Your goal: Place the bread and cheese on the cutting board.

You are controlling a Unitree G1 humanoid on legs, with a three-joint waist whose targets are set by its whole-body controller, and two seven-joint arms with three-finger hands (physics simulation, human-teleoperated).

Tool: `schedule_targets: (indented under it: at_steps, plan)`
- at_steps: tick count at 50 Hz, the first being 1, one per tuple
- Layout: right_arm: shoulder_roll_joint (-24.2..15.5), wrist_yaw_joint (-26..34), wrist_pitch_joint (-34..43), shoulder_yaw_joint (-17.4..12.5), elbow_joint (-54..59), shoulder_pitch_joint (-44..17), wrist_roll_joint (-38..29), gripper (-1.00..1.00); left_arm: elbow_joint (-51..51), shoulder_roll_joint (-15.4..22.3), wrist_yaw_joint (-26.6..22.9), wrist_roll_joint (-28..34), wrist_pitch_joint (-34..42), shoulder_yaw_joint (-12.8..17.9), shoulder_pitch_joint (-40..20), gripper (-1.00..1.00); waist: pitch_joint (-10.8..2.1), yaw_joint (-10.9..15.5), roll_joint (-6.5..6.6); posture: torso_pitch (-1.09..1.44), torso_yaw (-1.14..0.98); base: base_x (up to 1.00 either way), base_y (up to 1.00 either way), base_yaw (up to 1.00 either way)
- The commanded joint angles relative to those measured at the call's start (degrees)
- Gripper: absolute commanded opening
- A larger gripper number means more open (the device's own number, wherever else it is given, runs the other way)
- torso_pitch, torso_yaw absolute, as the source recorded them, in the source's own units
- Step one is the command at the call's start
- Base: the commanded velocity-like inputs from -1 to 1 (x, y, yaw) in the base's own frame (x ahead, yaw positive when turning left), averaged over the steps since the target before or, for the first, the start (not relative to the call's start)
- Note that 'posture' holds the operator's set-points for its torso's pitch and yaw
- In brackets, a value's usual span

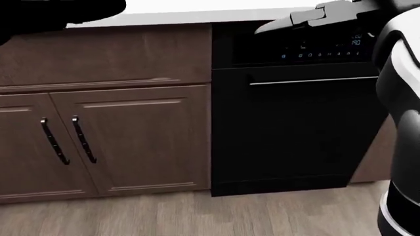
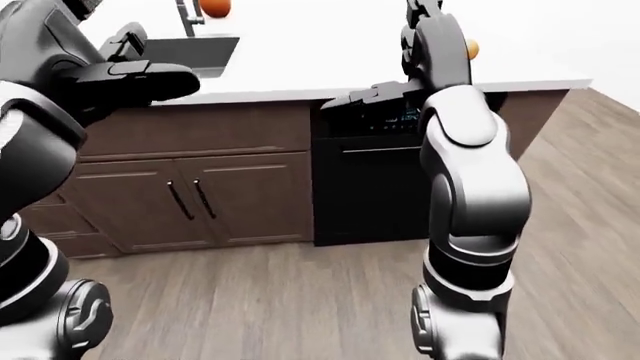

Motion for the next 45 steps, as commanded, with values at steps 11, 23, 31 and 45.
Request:
schedule_targets:
  at_steps: [11, 23, 31, 45]
  plan:
    - [0.1, 0.6, -2.2, 0.1, -1.4, -1.9, -0.6, 1.00, -1.0, 0.4, 0.3, 1.1, -2.1, 2.1, -2.1, 1.00, -2.46, 0.1, 3.56, 0.00, 0.00, 0.00, -0.59, 0.00]
    - [0.4, 0.8, -2.1, 0.3, -1.7, -1.7, -1.0, 1.00, -1.3, 1.2, 1.4, -0.7, -2.7, 2.0, -1.9, 1.00, -2.04, -0.2, -1.04, 0.00, 0.00, 0.00, -0.49, 0.00]
    - [0.6, 1.1, -2.3, 0.5, -1.5, -1.7, -1.2, 1.00, -1.2, 1.4, 1.7, -1.0, -2.8, 1.8, -2.0, 1.00, -1.01, 0.2, 3.59, 0.00, 0.00, 0.00, -0.49, 0.00]
    - [0.8, 1.6, -2.5, 0.6, -1.5, -1.5, -1.7, 1.00, -1.3, 1.3, 1.0, 0.0, -3.3, 1.4, -1.7, 1.00, -2.70, 0.1, -2.99, 0.00, 0.00, 0.00, -0.49, 0.00]
